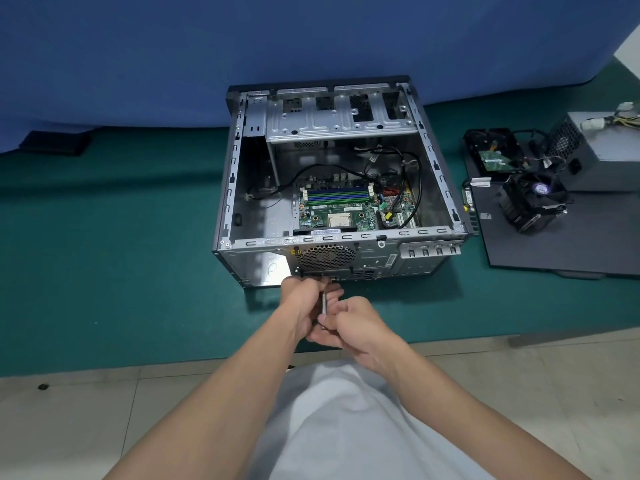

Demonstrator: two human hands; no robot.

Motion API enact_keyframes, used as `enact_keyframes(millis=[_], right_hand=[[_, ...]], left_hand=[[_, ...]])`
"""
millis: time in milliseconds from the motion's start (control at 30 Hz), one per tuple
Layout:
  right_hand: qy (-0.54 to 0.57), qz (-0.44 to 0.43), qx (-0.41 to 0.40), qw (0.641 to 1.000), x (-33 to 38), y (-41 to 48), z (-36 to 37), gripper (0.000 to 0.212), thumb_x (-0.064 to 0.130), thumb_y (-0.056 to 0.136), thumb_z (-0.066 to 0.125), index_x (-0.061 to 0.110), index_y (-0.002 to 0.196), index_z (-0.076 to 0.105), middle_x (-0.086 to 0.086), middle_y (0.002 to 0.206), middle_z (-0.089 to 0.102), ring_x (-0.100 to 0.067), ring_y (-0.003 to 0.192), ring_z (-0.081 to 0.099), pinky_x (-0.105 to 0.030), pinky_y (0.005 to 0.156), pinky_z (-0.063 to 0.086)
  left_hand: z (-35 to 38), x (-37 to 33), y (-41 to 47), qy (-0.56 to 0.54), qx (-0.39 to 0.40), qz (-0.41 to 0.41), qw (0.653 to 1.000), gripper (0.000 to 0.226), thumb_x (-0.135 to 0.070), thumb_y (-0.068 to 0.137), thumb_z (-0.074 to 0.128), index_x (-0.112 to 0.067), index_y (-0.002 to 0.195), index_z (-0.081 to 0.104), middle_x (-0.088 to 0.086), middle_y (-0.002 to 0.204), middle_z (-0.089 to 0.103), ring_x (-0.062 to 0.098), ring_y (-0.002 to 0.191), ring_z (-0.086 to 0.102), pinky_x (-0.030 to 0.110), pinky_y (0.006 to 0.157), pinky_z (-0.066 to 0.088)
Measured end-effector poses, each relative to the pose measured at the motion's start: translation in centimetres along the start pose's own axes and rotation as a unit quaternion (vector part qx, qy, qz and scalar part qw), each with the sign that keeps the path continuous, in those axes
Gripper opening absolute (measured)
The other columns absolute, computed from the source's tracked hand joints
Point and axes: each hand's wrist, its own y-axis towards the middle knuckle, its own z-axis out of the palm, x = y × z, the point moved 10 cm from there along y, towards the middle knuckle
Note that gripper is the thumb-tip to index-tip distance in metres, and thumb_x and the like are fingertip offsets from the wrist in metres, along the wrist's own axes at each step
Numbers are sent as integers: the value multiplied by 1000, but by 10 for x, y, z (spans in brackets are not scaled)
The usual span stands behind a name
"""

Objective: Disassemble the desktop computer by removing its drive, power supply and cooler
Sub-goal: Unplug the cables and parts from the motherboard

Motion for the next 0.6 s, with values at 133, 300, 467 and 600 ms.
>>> enact_keyframes(millis=[133,300,467,600], right_hand=[[-148,-43,-106,982,6,-4,-18,21,-2,86,61,10,69,59,-3,75,71,-19,58,71,-21,54,54],[-17,1,-10,1000,-7,2,-1,14,-6,93,51,1,85,60,-17,82,67,-28,72,70,-36,74,60],[-32,-12,-36,999,-11,5,-9,18,-12,88,50,-1,80,62,-19,83,71,-27,73,73,-29,70,59],[-95,-18,-65,993,-10,4,-15,15,-8,86,56,2,77,63,-14,78,73,-25,65,73,-25,57,57]], left_hand=[[-10,-3,-1,77,-52,29,995,12,11,76,71,3,84,67,13,63,70,24,54,67,33,55,57],[-5,-2,-1,53,-42,13,998,6,9,89,57,4,89,61,20,69,70,31,61,70,42,62,60],[-1,1,-3,51,-19,7,999,4,3,88,64,3,92,62,19,75,71,29,67,71,39,61,60],[-8,-1,-5,71,-60,28,995,9,8,82,69,4,90,66,18,74,70,28,60,67,38,64,58]])
